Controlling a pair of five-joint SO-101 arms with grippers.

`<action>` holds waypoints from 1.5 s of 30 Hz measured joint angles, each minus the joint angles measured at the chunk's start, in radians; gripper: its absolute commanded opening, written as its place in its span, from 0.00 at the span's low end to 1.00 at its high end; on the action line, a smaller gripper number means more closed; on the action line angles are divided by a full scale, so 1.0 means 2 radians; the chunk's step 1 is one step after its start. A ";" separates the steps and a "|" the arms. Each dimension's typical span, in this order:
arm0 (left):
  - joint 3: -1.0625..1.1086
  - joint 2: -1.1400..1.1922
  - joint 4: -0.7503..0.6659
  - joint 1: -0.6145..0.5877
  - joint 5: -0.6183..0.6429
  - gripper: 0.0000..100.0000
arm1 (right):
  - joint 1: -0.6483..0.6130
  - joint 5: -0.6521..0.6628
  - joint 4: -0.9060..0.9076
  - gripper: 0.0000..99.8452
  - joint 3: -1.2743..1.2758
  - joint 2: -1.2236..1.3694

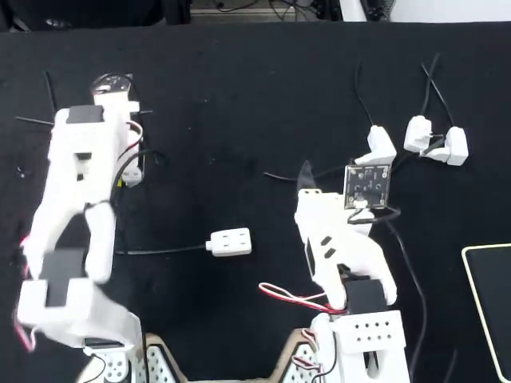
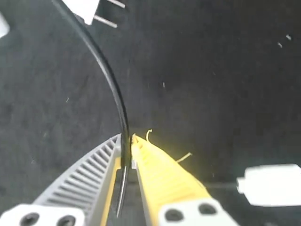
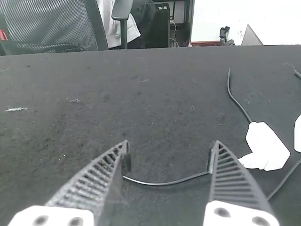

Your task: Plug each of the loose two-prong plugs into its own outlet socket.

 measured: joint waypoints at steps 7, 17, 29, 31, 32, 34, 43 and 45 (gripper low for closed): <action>0.069 -0.199 0.035 0.002 -0.026 0.03 | 0.000 0.000 0.000 0.25 0.000 0.000; 0.132 -0.394 0.037 0.005 -0.073 0.03 | 0.000 0.000 0.000 0.25 0.000 0.000; 0.138 -0.422 0.037 0.152 -0.078 0.11 | -0.018 0.000 0.000 0.25 0.000 0.000; 0.159 -0.423 0.035 0.136 -0.079 0.17 | -0.018 0.000 0.000 0.25 0.000 0.000; 0.174 -0.423 0.028 0.120 -0.083 0.19 | -0.018 0.000 0.000 0.25 0.000 0.000; 0.213 -0.423 0.005 0.086 -0.107 0.22 | -0.018 0.000 0.000 0.25 0.000 0.000; 0.382 -0.423 -0.120 -0.037 -0.288 0.23 | -0.018 0.000 0.000 0.25 0.000 0.000; 0.384 -0.422 -0.135 -0.038 -0.308 0.23 | -0.018 0.000 0.000 0.25 0.000 0.000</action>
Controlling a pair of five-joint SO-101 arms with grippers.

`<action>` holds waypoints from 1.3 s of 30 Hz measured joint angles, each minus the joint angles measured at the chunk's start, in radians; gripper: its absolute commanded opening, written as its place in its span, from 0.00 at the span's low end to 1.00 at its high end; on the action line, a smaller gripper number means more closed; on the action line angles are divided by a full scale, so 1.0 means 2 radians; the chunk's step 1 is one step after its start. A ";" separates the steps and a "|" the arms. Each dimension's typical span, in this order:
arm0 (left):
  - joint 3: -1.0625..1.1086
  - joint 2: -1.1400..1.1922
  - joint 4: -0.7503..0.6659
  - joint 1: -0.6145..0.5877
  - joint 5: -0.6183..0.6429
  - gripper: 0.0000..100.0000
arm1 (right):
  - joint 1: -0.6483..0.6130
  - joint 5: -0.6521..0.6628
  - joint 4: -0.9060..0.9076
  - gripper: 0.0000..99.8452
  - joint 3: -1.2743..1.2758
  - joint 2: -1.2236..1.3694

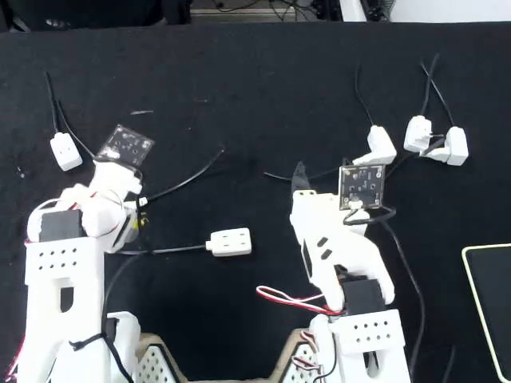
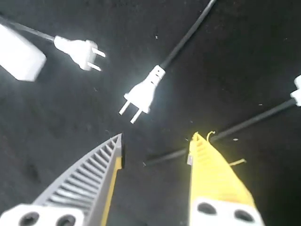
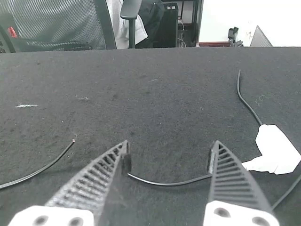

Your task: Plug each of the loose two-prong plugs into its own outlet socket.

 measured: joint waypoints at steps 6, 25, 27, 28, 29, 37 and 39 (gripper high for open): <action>-0.018 0.099 -0.025 -0.003 -0.010 0.23 | -0.002 0.000 0.000 0.25 0.000 0.000; -0.329 0.506 0.043 -0.006 -0.057 0.23 | -0.002 0.000 0.000 0.25 0.000 0.000; -0.348 0.535 0.057 -0.006 -0.067 0.23 | -0.002 0.000 0.000 0.25 0.000 0.000; -0.358 0.546 0.066 -0.006 -0.072 0.23 | -0.002 0.000 0.000 0.25 0.000 0.000; -0.367 0.557 0.071 -0.006 -0.077 0.23 | -0.002 0.000 0.000 0.25 0.000 0.000; -0.411 0.608 0.097 -0.006 -0.093 0.04 | -0.002 0.000 0.000 0.25 0.000 0.000; -0.412 0.608 0.098 -0.005 -0.093 0.04 | -0.002 0.000 0.000 0.25 0.000 0.000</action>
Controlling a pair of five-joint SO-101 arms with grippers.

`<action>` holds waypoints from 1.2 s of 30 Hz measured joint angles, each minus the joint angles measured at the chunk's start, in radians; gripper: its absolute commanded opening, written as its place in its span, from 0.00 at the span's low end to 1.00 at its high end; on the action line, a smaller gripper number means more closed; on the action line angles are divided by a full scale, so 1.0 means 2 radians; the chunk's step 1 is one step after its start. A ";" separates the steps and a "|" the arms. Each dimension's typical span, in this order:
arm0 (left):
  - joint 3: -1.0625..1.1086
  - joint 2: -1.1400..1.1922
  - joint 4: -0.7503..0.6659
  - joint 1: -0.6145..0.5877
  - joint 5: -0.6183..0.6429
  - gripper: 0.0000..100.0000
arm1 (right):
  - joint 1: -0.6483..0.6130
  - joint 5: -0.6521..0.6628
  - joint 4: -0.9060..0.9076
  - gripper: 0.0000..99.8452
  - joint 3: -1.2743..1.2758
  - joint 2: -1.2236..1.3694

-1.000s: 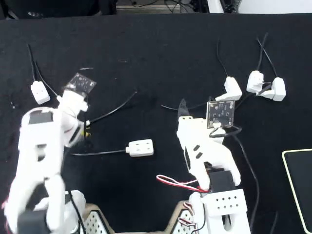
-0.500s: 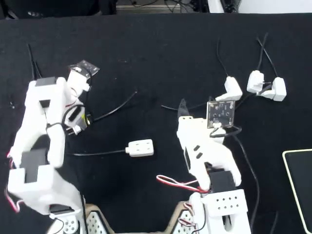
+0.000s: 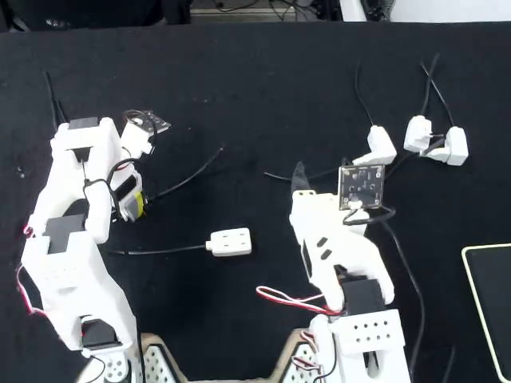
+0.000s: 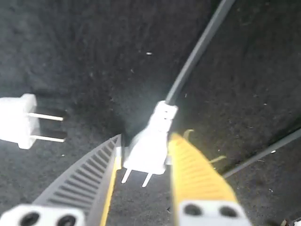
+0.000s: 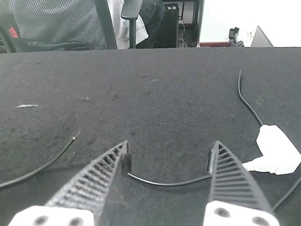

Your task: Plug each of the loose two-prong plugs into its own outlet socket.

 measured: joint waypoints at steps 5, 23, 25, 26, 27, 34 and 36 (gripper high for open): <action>-0.001 0.000 0.041 0.015 -0.001 0.03 | 0.000 0.000 0.000 0.25 0.000 0.000; -0.001 -0.250 0.211 0.260 0.144 0.03 | 0.111 0.109 0.213 0.25 -0.176 -0.001; -0.001 -0.256 0.213 0.310 0.164 0.03 | 0.138 0.142 0.271 0.25 -0.200 -0.002; -0.001 -0.256 0.213 0.334 0.173 0.03 | 0.155 0.158 0.297 0.25 -0.207 -0.004; -0.001 -0.256 0.213 0.359 0.180 0.03 | 0.176 0.172 0.321 0.25 -0.213 -0.005; 0.100 -0.258 0.129 0.503 0.225 0.06 | 0.371 0.249 0.377 0.25 -0.220 -0.005; 0.141 -0.258 0.080 0.521 0.237 0.12 | 0.413 0.262 0.377 0.25 -0.220 -0.005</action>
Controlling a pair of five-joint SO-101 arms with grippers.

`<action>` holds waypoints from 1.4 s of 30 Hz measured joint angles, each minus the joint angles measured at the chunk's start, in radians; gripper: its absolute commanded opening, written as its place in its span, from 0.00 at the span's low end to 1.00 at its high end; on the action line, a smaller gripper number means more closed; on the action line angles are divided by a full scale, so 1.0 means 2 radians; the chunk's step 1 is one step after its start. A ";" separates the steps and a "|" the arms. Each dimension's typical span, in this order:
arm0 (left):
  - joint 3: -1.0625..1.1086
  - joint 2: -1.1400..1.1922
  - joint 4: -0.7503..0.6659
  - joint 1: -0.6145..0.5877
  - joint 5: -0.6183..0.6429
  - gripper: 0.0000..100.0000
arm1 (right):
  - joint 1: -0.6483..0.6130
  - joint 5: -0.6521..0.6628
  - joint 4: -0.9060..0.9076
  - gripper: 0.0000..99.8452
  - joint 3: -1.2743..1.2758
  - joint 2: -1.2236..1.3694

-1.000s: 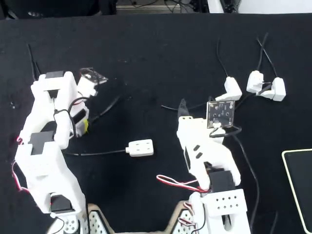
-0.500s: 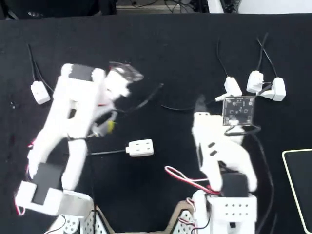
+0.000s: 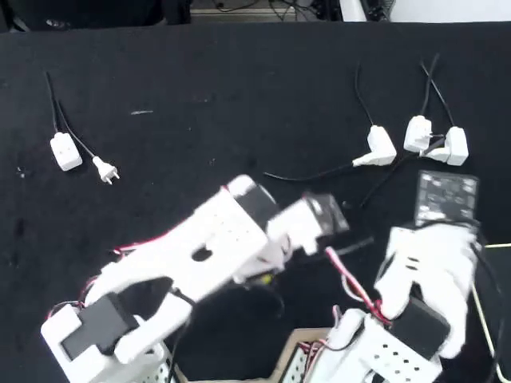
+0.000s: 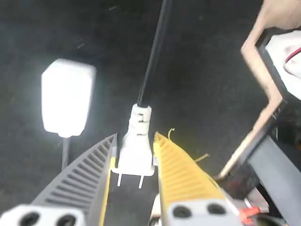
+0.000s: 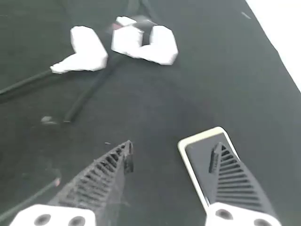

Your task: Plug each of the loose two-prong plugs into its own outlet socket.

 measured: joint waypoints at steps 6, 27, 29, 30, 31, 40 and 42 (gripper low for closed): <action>0.038 -0.003 -0.058 -0.002 0.008 0.22 | 0.025 0.025 0.000 0.25 0.034 -0.001; -0.087 -0.009 0.124 -0.321 -0.035 0.14 | -0.327 0.104 0.074 0.25 0.038 0.000; -0.061 -0.016 0.107 -0.356 -0.035 0.14 | -0.377 0.107 0.074 0.25 0.047 -0.002; -0.045 -0.026 0.093 -0.370 -0.035 0.14 | -0.400 0.107 0.074 0.25 0.054 -0.002; -0.027 -0.037 0.077 -0.382 -0.035 0.14 | -0.420 0.107 0.074 0.25 0.063 -0.002; 0.188 -0.180 -0.099 -0.444 -0.004 0.15 | -0.575 0.111 0.072 0.25 0.091 0.121; 0.222 -0.195 -0.123 -0.459 0.010 0.15 | -0.610 0.128 0.059 0.25 0.091 0.143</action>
